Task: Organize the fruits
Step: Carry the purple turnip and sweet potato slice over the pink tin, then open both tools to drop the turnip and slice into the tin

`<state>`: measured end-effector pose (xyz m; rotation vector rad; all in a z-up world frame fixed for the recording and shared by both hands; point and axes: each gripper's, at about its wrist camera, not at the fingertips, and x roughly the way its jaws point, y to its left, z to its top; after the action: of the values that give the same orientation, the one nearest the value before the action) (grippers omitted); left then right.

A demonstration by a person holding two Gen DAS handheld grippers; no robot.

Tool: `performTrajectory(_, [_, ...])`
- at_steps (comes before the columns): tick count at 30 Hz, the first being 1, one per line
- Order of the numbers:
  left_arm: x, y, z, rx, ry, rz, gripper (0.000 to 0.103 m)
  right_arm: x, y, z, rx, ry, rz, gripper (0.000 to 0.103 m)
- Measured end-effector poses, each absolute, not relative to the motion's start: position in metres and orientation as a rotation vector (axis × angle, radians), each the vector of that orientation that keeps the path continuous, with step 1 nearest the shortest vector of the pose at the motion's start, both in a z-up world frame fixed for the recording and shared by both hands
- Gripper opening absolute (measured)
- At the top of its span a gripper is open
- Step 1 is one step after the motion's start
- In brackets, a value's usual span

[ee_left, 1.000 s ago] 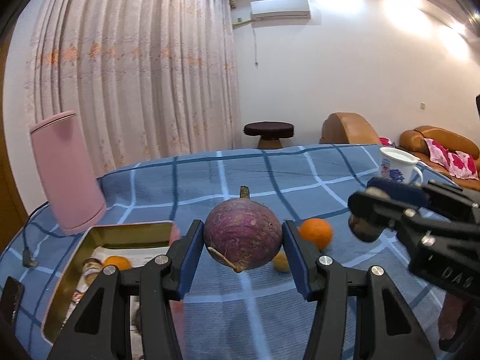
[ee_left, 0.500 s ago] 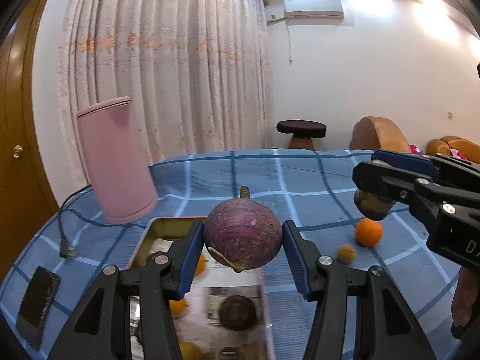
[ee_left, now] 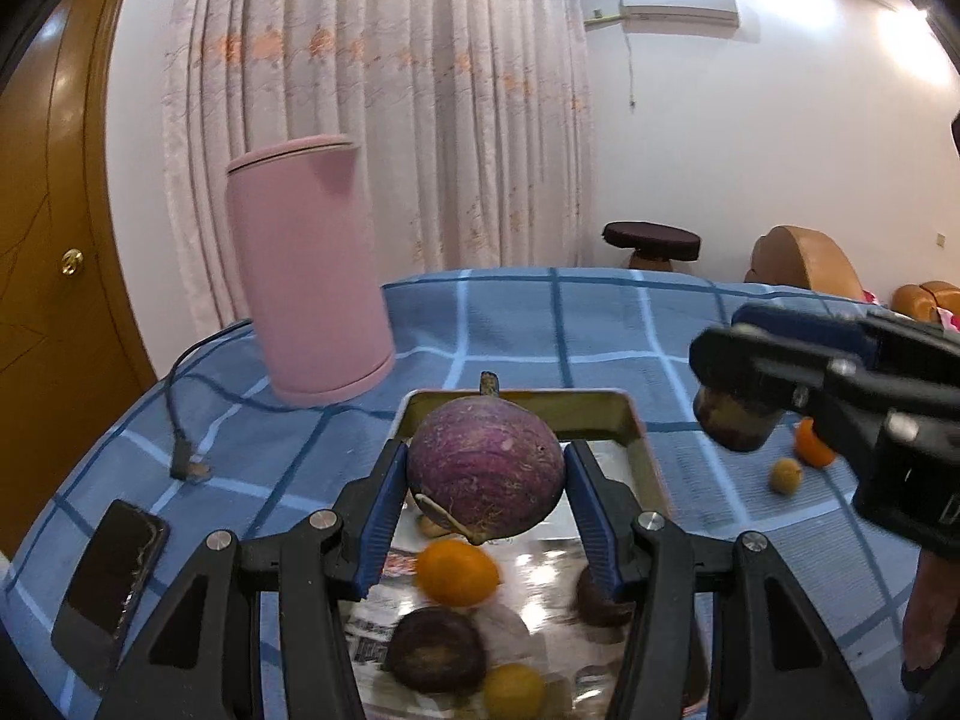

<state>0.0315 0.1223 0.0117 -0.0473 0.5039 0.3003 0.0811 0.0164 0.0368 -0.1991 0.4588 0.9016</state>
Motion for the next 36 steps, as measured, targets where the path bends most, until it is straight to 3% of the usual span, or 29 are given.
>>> performTrajectory(23, [0.031, 0.149, -0.014, -0.064, 0.608, 0.323, 0.055, 0.090, 0.050, -0.021, -0.200, 0.659, 0.986, 0.037])
performTrajectory(26, [0.029, 0.154, -0.014, -0.090, 0.614, 0.338, 0.055, 0.090, 0.046, -0.019, -0.178, 0.660, 0.994, 0.058])
performTrajectory(27, [0.028, 0.155, -0.013, -0.103, 0.612, 0.328, 0.058, 0.089, 0.043, -0.017, -0.168, 0.650, 0.992, 0.070])
performTrajectory(28, [0.026, 0.154, -0.010, -0.108, 0.605, 0.319, 0.061, 0.088, 0.038, -0.014, -0.159, 0.635, 0.988, 0.075])
performTrajectory(30, [0.021, 0.148, -0.004, -0.093, 0.580, 0.314, 0.076, 0.085, 0.029, -0.008, -0.163, 0.610, 0.975, 0.075])
performTrajectory(36, [0.020, 0.111, 0.012, -0.036, 0.536, 0.255, 0.079, 0.094, -0.031, 0.011, -0.122, 0.535, 0.860, 0.081])
